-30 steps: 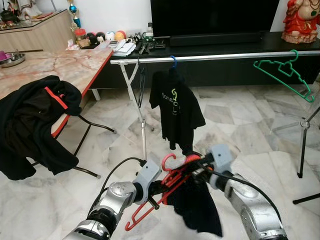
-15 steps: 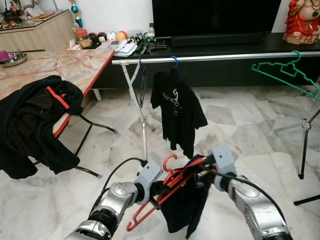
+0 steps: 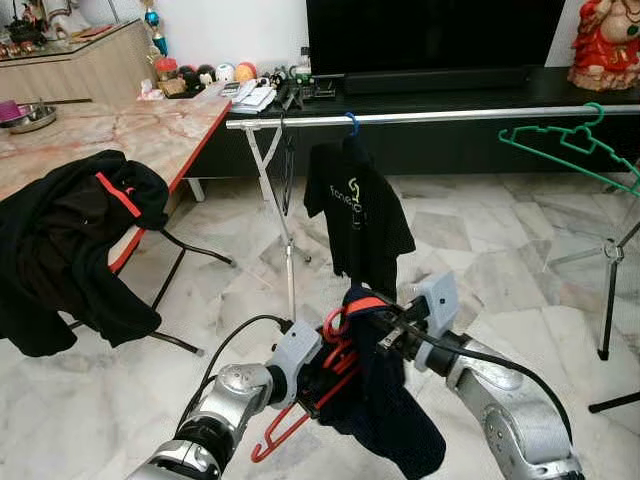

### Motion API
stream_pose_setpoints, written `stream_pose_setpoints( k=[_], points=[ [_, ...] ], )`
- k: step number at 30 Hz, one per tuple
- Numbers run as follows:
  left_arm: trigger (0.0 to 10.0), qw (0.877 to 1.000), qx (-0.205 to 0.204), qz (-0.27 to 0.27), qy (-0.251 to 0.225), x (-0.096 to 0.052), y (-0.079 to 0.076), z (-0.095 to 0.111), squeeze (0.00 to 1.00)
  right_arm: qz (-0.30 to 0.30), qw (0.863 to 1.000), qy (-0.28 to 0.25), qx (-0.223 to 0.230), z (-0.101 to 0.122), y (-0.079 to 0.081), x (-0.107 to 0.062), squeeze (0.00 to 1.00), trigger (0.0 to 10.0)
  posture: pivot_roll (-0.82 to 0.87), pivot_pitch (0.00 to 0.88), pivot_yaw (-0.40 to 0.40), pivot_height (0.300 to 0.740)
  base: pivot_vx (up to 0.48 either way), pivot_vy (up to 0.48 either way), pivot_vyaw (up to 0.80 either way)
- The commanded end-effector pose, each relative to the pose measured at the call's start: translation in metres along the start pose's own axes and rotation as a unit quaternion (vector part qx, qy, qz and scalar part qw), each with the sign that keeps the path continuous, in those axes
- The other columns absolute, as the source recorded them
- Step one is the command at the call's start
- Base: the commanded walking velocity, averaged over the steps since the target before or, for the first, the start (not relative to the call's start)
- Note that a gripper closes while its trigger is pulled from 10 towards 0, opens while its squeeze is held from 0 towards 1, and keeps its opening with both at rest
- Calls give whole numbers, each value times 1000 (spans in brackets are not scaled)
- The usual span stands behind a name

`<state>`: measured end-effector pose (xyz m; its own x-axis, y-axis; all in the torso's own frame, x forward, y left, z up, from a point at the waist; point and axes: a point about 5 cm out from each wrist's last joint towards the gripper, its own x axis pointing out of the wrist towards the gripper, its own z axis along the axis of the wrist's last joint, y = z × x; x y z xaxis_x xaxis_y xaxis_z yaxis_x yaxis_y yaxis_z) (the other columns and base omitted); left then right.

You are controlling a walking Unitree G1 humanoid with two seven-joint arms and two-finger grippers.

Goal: Hang hanger

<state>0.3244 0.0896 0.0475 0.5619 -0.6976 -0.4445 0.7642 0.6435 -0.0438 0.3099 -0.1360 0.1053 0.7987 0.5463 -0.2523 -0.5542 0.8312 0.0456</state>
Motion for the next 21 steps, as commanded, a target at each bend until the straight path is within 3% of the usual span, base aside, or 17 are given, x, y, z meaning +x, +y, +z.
stream_pose_setpoints(
  k=[1,3,7,13,17,21],
  points=[
    [10000,1000,-3,3,-1,-2,2,-1,0,-74,995,59,-19,-18,-18,-3,0,10000,1,63,80,740,0,0,0],
    [10000,1000,-3,4,-1,-2,2,0,0,-83,994,67,-25,-22,-21,-6,0,10000,5,64,80,740,0,0,0],
    [10000,1000,-3,4,-1,-2,2,0,0,-3,999,-23,-22,4,0,-4,0,10000,0,67,81,740,0,0,0],
    [10000,1000,-3,3,-2,-1,2,0,0,69,994,-89,-13,23,17,-3,0,10000,-1,66,80,740,0,0,0],
    [10000,1000,-5,5,-3,-1,1,0,0,105,992,-63,-37,17,23,-6,0,10000,-1,64,78,740,0,0,0],
    [10000,1000,-7,8,-4,-1,2,-1,0,73,996,-36,-34,6,14,-6,0,10000,0,65,77,740,0,0,0]
  ],
)
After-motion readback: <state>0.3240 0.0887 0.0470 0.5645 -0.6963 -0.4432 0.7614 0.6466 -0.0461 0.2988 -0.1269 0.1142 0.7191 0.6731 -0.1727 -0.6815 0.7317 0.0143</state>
